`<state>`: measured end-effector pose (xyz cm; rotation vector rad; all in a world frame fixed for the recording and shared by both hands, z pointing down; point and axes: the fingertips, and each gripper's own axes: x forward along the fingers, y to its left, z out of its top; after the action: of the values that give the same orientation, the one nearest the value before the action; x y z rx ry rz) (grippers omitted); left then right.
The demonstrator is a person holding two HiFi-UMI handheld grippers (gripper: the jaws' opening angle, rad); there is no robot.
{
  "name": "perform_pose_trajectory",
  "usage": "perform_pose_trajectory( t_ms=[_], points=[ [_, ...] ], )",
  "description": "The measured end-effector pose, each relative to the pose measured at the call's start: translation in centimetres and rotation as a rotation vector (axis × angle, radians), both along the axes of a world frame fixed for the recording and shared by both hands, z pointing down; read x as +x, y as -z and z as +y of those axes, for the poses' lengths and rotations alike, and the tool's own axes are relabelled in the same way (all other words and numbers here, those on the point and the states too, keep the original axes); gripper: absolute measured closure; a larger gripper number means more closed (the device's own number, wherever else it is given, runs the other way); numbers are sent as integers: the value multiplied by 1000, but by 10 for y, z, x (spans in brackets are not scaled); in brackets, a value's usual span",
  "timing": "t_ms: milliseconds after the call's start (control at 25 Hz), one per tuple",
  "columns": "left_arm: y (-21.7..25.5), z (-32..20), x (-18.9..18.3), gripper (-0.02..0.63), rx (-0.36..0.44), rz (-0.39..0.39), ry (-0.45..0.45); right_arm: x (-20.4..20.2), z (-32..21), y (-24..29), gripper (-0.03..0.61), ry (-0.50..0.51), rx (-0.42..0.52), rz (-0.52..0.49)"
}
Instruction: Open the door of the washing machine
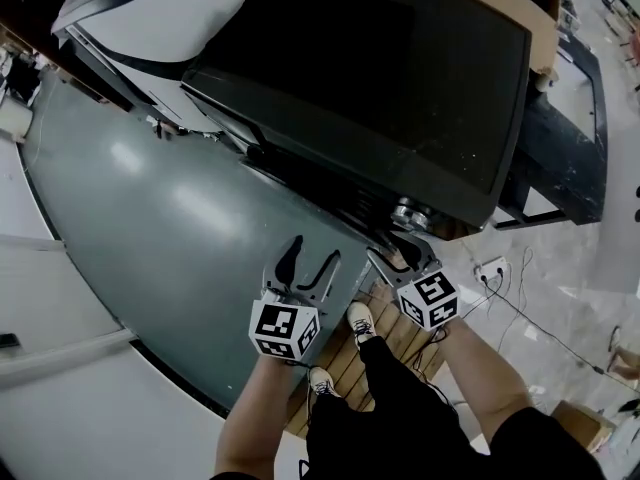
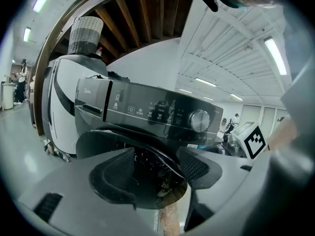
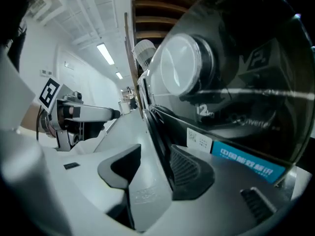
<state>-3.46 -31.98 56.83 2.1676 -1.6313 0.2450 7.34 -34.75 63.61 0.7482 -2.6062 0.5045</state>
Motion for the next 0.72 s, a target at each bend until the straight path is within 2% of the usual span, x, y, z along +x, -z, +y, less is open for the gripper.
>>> perform_pose_trajectory(
  t_ms=[320,440,720],
  points=[
    [-33,-13,0,328,-47,19,7,-2,-7,-56,411,9,-77,70],
    [-40,-17,0,328,-53,29,10,-3,-10,-62,451,-2,-78,78],
    [-48,-17,8,328,-60,47,5,-2,-9,-62,462,-7,-94,66]
  ],
)
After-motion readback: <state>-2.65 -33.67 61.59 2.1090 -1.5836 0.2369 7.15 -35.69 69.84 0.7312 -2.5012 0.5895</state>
